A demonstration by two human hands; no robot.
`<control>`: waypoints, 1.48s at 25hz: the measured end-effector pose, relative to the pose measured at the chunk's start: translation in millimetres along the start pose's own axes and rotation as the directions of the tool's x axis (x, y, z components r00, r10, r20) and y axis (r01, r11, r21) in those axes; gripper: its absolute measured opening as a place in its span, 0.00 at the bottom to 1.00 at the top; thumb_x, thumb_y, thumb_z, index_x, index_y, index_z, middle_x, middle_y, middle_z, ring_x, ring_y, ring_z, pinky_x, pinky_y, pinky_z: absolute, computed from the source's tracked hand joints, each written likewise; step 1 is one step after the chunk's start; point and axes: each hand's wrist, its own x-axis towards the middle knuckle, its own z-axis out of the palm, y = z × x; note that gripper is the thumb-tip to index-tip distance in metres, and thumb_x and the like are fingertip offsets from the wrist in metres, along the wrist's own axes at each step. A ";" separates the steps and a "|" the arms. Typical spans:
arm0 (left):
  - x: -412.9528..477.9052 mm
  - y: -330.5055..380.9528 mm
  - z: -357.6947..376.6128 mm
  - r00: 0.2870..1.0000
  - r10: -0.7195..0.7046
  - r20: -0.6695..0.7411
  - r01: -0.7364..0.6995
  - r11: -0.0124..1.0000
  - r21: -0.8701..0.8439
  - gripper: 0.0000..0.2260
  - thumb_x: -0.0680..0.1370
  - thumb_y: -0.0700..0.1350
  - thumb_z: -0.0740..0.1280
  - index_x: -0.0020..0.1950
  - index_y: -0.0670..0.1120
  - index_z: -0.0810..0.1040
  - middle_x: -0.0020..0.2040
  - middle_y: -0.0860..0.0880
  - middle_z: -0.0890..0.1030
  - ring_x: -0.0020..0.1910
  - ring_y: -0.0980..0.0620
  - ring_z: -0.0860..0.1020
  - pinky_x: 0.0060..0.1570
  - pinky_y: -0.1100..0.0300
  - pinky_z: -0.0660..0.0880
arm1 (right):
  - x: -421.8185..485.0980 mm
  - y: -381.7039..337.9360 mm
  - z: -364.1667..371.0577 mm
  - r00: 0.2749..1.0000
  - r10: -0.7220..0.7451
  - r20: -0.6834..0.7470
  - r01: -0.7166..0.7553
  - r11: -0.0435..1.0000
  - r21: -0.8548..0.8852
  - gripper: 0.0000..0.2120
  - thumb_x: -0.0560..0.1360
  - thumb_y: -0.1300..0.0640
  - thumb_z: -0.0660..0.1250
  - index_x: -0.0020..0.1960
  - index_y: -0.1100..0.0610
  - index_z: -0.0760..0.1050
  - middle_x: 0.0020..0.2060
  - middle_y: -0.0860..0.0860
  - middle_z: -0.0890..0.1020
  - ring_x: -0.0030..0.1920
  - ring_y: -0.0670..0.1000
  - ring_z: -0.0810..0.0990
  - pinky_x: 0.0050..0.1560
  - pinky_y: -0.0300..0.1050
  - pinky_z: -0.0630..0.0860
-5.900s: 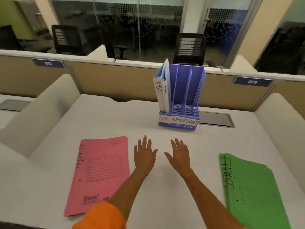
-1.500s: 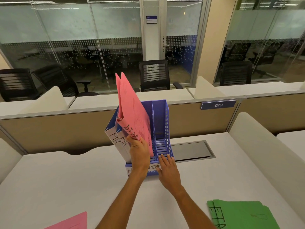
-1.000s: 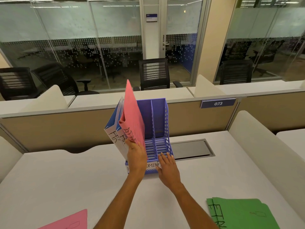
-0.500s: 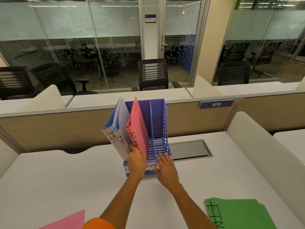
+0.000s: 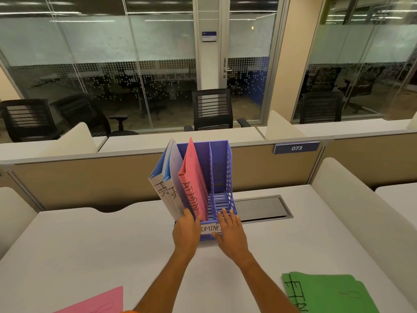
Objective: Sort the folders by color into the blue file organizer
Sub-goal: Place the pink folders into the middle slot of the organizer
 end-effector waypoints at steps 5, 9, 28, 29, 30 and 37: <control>-30.2 -17.9 -14.4 0.966 0.247 -0.077 -0.221 0.942 0.254 0.22 0.77 0.59 0.66 0.64 0.47 0.74 0.63 0.46 0.78 0.62 0.46 0.76 0.59 0.51 0.77 | -22.2 -20.8 -21.6 0.999 0.041 -0.028 -0.041 0.999 0.010 0.35 0.74 0.33 0.55 0.72 0.56 0.67 0.69 0.54 0.73 0.70 0.59 0.69 0.67 0.57 0.65; -57.4 -35.8 -23.1 0.949 0.312 -0.043 -0.288 0.914 0.287 0.29 0.71 0.61 0.71 0.67 0.47 0.77 0.66 0.42 0.78 0.64 0.38 0.77 0.60 0.38 0.74 | -48.4 -33.5 -30.0 0.997 0.071 -0.040 -0.071 0.997 0.007 0.37 0.74 0.30 0.49 0.71 0.54 0.67 0.67 0.54 0.75 0.69 0.59 0.71 0.64 0.58 0.72; -136.3 -153.0 -85.0 0.995 0.097 -0.039 -0.079 0.944 0.320 0.32 0.78 0.65 0.46 0.72 0.50 0.73 0.73 0.45 0.72 0.71 0.40 0.71 0.67 0.40 0.66 | -120.6 -135.9 2.3 0.990 -0.081 0.115 0.091 0.993 -0.076 0.46 0.70 0.27 0.32 0.78 0.53 0.54 0.77 0.52 0.56 0.77 0.56 0.51 0.73 0.54 0.41; -140.9 -168.1 -90.2 0.996 0.079 -0.042 -0.061 0.943 0.327 0.31 0.78 0.65 0.46 0.72 0.50 0.72 0.73 0.45 0.71 0.71 0.40 0.70 0.68 0.40 0.65 | -124.2 -148.4 9.6 0.986 -0.106 0.130 0.115 0.991 -0.066 0.45 0.71 0.28 0.32 0.77 0.53 0.55 0.77 0.52 0.57 0.77 0.56 0.52 0.72 0.54 0.42; -146.1 -182.0 -96.8 0.998 0.053 -0.043 -0.035 0.943 0.332 0.31 0.79 0.65 0.47 0.73 0.51 0.72 0.74 0.46 0.70 0.72 0.41 0.69 0.69 0.41 0.64 | -128.5 -161.1 17.0 0.979 -0.128 0.156 0.138 0.989 -0.055 0.44 0.72 0.29 0.34 0.76 0.54 0.59 0.76 0.53 0.59 0.76 0.57 0.55 0.72 0.55 0.44; -189.3 -293.7 -147.5 0.977 -0.182 -0.111 0.211 0.904 0.371 0.31 0.79 0.64 0.46 0.74 0.49 0.68 0.76 0.47 0.66 0.74 0.41 0.66 0.71 0.42 0.60 | -162.8 -263.4 71.1 0.890 -0.312 0.332 0.325 0.946 0.017 0.38 0.77 0.32 0.43 0.72 0.56 0.68 0.71 0.54 0.69 0.71 0.59 0.67 0.69 0.59 0.63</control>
